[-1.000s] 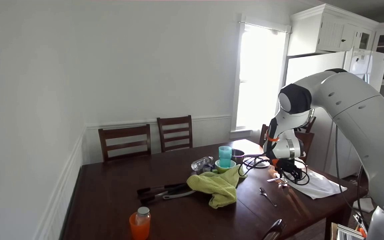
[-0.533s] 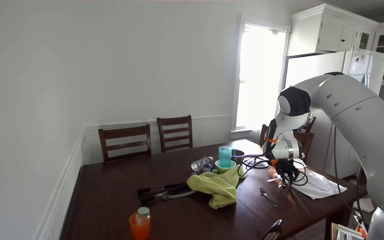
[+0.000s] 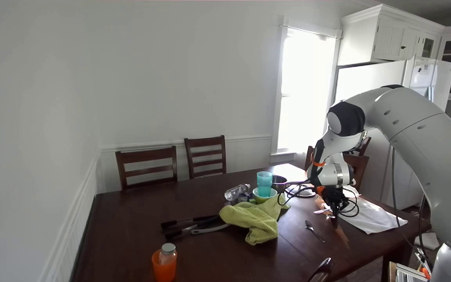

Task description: Move the cutlery to the left

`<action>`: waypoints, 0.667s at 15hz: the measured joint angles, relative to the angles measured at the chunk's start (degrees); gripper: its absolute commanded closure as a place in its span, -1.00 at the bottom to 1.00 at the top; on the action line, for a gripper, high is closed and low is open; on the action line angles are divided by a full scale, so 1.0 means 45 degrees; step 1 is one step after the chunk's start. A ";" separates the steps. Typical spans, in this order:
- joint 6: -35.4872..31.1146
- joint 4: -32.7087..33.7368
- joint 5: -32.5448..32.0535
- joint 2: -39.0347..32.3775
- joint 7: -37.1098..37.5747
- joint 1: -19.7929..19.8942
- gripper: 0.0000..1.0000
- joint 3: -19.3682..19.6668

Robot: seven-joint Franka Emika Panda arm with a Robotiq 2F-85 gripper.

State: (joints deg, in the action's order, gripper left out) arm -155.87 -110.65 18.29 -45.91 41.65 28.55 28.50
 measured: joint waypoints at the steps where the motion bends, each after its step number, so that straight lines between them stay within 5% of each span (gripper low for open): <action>1: 0.0017 0.0005 0.0000 0.0000 0.0009 0.0000 0.96 -0.0002; 10: 0.0243 -0.0390 -0.0032 0.0892 -0.1548 -0.0074 0.96 -0.0209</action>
State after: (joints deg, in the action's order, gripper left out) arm -154.77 -112.41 18.15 -41.90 34.69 28.22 27.56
